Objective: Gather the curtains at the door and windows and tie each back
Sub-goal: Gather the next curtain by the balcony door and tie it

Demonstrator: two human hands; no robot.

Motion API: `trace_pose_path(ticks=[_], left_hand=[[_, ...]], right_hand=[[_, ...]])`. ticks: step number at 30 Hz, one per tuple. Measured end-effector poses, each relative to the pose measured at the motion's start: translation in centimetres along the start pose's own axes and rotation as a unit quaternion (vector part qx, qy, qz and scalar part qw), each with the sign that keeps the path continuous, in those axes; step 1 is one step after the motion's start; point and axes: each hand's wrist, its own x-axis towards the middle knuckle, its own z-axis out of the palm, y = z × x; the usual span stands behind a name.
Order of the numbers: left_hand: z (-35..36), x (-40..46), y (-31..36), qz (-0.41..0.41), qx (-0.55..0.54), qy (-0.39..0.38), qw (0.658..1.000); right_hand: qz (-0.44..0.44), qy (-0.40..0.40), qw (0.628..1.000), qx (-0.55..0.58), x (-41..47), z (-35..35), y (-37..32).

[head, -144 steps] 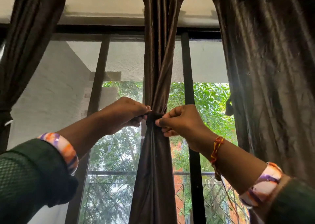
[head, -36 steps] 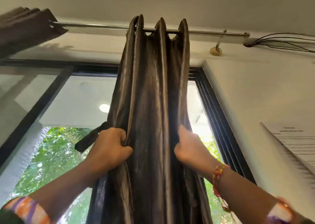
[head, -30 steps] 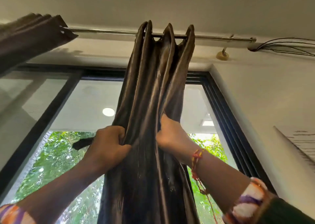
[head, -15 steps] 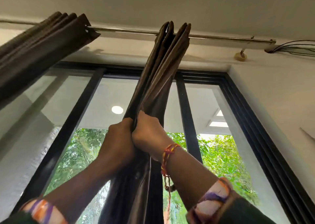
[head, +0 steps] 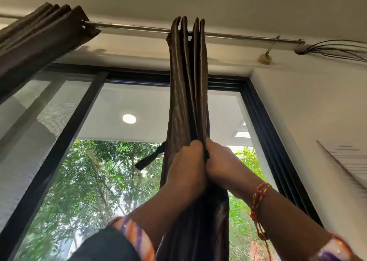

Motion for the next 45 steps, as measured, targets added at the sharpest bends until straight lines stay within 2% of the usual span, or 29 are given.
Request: trace_pose_path(ticks=[5, 10, 16, 20, 23, 25, 26, 28, 30, 36, 42, 45], left_hand=[[0.8, -0.2, 4.0, -0.056, -0.048, 0.015, 0.997], [0.9, -2.1, 4.4, -0.104, -0.082, 0.080, 0.988], [0.6, -8.4, 3.4, -0.198, -0.054, 0.077, 0.976], [0.3, -13.1, 2.2, -0.240, -0.032, 0.018, 0.970], [-0.1, -16.5, 0.9, -0.257, -0.005, -0.062, 0.964], [-0.6, -18.4, 0.2, -0.257, 0.008, -0.096, 0.962], [-0.9, -19.3, 0.1, -0.254, 0.013, -0.111, 0.961], [-1.2, -20.9, 0.0, -0.249, 0.013, -0.134, 0.959], [-1.3, -22.1, 0.1, -0.257, 0.001, -0.151, 0.954], [0.5, -24.9, 1.0, -0.253, -0.084, -0.183, 0.946], [3.3, -27.0, 2.6, -0.266, -0.107, -0.123, 0.950], [3.5, -28.0, 3.5, -0.281, -0.069, -0.133, 0.948]], right_hand=[[-0.002, -0.003, 0.999, 0.036, -1.4, -3.1, 3.1], [0.002, 0.018, 0.999, 0.051, -2.9, -3.9, 5.3], [-0.006, -0.035, 0.999, -0.035, -9.5, -2.4, 5.8], [0.016, -0.097, 0.992, -0.072, -13.9, -0.6, 4.6], [-0.044, 0.003, 0.986, -0.161, -16.5, 2.1, 3.9], [-0.064, 0.011, 0.984, -0.165, -18.0, 3.4, 3.2], [-0.061, -0.027, 0.987, -0.145, -18.9, 3.9, 2.7], [-0.031, -0.094, 0.993, -0.070, -20.4, 4.9, 2.5], [0.043, -0.144, 0.989, -0.006, -21.8, 5.6, 2.7], [0.216, -0.127, 0.968, 0.012, -24.4, 7.5, 4.7], [0.309, -0.159, 0.936, 0.053, -26.3, 9.1, 8.3], [0.323, -0.185, 0.927, 0.038, -27.3, 9.5, 8.5]])
